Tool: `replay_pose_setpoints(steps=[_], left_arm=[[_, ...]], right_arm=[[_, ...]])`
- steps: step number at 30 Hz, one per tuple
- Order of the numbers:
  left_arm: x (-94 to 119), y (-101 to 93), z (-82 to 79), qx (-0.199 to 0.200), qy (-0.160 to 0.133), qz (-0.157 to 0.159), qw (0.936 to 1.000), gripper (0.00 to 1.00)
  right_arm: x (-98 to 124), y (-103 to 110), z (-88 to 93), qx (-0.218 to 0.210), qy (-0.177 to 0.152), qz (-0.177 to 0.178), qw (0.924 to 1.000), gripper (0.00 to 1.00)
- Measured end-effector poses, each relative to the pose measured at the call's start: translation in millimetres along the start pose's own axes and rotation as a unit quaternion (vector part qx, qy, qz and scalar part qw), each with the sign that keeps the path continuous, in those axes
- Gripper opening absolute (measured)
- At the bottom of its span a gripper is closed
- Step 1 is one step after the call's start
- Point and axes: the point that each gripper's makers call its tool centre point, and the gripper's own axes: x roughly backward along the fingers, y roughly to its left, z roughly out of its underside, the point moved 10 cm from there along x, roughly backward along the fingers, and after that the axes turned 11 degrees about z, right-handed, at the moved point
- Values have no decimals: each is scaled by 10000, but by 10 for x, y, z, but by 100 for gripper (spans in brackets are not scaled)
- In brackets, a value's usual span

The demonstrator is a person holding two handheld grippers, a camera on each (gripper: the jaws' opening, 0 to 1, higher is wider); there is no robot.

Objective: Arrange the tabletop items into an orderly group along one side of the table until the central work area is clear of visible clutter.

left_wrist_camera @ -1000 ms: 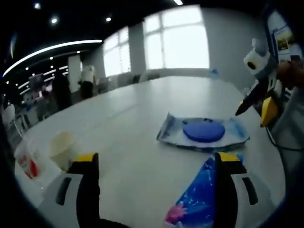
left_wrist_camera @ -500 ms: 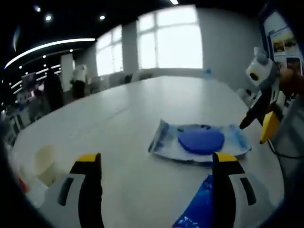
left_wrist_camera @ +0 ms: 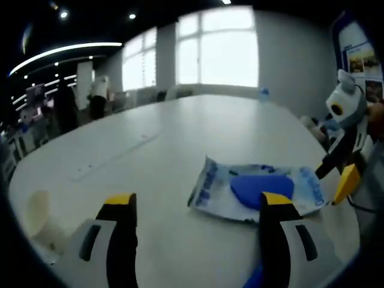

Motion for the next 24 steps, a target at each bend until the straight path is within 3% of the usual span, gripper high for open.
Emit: replay_pose_setpoints(steps=[4,9,24], left_arm=[[-75,57,39,-22,266,-20,9996,70],[-138,96,25,171,206,53,9996,59],[-335,181,58,-11,573,309,9979,33]], right_arm=[[-13,1,20,4,88,25,10000,72],[-31,5,27,-196,111,-99,9997,64],[-72,-15,63,-315,84,5,9995,46]])
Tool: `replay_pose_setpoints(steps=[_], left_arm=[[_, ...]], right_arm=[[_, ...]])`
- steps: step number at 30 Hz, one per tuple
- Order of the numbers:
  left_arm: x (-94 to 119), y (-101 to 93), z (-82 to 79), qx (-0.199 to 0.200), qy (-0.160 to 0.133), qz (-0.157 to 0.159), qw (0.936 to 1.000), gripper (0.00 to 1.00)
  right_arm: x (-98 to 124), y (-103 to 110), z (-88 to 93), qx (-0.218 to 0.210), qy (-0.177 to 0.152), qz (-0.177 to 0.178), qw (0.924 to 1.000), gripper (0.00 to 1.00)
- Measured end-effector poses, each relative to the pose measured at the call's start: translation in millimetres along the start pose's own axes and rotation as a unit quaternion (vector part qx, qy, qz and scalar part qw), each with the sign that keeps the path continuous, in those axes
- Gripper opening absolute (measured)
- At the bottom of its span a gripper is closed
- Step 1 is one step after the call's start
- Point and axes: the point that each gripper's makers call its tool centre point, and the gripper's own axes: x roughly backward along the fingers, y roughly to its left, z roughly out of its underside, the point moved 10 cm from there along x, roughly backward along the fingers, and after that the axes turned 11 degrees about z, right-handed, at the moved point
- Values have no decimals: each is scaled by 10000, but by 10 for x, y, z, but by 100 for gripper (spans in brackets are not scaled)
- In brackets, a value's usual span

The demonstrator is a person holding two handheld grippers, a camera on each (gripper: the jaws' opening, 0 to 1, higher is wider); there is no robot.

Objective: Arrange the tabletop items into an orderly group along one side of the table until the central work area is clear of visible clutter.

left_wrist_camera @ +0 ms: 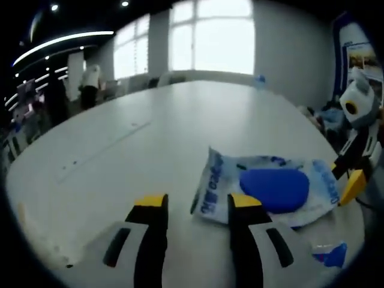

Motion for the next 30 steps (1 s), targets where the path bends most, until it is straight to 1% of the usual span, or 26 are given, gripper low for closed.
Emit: replay_pose_setpoints(steps=[2,5,7,9,11,14,15,16,19,21,22,23,24,25,26,27,28,30], left_arm=[[-25,14,20,-17,136,35,9999,30],[-46,27,39,22,194,135,9997,25],[-57,33,40,101,259,146,9995,24],[-59,33,29,61,292,153,9994,23],[-76,28,23,11,403,195,9990,22],[-106,-10,10,-38,522,294,9982,16],[-114,-13,9,-69,547,278,9981,16],[-117,-18,2,-232,602,267,9976,16],[-118,-22,-5,-203,636,262,9974,15],[-117,-13,2,-92,638,264,9976,14],[-115,-9,3,-90,637,249,9976,12],[-110,-5,3,-70,633,234,9977,10],[-100,7,-8,27,606,190,9980,7],[-90,19,-18,80,602,154,9980,3],[-82,21,-37,185,556,183,9981,3],[-82,21,-35,233,600,178,9978,3],[-86,15,-27,125,644,197,9977,2],[-88,-1,-36,39,702,184,9974,2]], right_arm=[[-5,-1,7,-21,11,-5,10000,44],[-18,17,29,6,74,-30,10000,39],[-22,24,41,18,98,-37,9999,38],[-22,32,43,116,83,-13,9999,37],[-23,28,39,98,31,37,9999,36],[-27,10,40,27,21,61,10000,31],[-27,3,42,-17,25,46,10000,30],[-28,2,42,-47,37,28,10000,28],[-28,1,43,-155,3,-6,9999,23],[-30,1,42,-172,-12,-22,9998,20],[-34,5,40,-108,-7,-65,9999,18],[-33,27,42,103,109,-212,9997,14],[-30,35,35,-13,22,-143,9999,13],[-22,33,36,164,18,-89,9998,13],[-21,34,33,284,35,-95,9995,13],[-20,42,31,196,10,-86,9998,12],[-21,31,28,164,-3,-75,9998,12],[-18,11,25,91,11,-94,9999,11]])
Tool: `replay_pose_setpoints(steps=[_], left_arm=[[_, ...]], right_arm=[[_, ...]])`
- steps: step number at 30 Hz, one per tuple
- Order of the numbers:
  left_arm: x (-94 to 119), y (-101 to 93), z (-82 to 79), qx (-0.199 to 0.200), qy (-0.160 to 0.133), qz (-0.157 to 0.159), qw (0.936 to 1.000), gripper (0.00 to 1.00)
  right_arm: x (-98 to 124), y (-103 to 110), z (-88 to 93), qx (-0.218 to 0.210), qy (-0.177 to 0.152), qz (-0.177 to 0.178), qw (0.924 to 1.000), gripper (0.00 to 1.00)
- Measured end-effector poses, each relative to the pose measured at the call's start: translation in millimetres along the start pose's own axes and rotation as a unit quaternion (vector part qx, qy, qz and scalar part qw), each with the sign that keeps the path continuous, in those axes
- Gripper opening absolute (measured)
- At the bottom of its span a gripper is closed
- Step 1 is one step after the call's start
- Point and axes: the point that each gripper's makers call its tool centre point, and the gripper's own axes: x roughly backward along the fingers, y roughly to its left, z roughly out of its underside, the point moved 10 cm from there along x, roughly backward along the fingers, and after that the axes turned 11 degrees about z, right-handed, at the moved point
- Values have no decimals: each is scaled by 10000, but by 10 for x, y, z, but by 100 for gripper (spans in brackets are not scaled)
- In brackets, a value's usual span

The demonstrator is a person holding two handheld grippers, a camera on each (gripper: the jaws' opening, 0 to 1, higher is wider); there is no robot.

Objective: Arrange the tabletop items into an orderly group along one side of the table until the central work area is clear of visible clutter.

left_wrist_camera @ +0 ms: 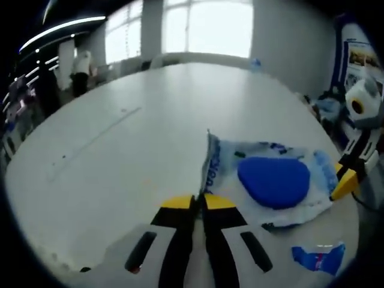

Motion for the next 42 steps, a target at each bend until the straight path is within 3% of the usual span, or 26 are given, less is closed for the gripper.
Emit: replay_pose_setpoints(steps=[9,31,39,42], left_arm=[[45,-40,-58,-107,0,-80,9999,0],[357,-154,-166,-150,-315,-414,9985,0],[502,-220,-178,23,-444,-624,9971,0],[572,-232,-148,313,-572,-675,9956,0]], right_arm=[[30,5,-35,166,-84,32,9998,6],[191,-59,-214,630,-737,482,9941,1],[318,-1,-355,1086,-1189,865,9831,1],[337,32,-388,1379,-1267,1011,9771,1]])
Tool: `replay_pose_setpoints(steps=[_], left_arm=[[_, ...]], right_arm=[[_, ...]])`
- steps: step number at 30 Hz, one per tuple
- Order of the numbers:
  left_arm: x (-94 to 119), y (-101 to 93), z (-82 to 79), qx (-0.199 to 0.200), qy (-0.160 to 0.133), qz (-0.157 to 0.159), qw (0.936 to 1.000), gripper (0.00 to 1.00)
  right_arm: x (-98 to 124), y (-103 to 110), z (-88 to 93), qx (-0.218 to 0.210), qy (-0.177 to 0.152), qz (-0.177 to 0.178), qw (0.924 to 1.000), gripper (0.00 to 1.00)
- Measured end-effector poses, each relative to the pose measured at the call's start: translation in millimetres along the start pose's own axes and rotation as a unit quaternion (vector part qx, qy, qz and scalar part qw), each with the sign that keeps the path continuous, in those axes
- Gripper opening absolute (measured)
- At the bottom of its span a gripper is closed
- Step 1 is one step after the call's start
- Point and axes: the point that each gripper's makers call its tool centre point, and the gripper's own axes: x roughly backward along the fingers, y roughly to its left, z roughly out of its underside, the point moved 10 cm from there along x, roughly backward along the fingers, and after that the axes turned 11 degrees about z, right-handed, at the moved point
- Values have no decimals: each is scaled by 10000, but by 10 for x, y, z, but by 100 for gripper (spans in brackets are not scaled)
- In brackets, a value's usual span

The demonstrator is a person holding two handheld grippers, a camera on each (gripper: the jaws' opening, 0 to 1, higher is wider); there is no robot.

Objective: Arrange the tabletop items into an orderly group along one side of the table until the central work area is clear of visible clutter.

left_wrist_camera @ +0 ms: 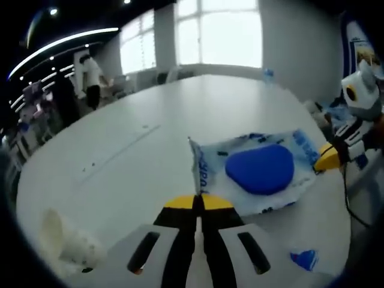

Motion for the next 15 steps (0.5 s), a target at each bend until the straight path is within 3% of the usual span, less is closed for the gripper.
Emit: replay_pose_setpoints(steps=[4,9,15], left_arm=[[97,-3,22,450,-111,-77,9989,0],[216,-1,31,404,-179,-245,9987,0],[313,4,82,712,-371,-398,9960,0]], right_arm=[[5,30,-83,206,-115,73,9997,1],[-30,33,-185,39,-173,9,9998,1],[-84,67,-304,159,-285,78,9994,1]])
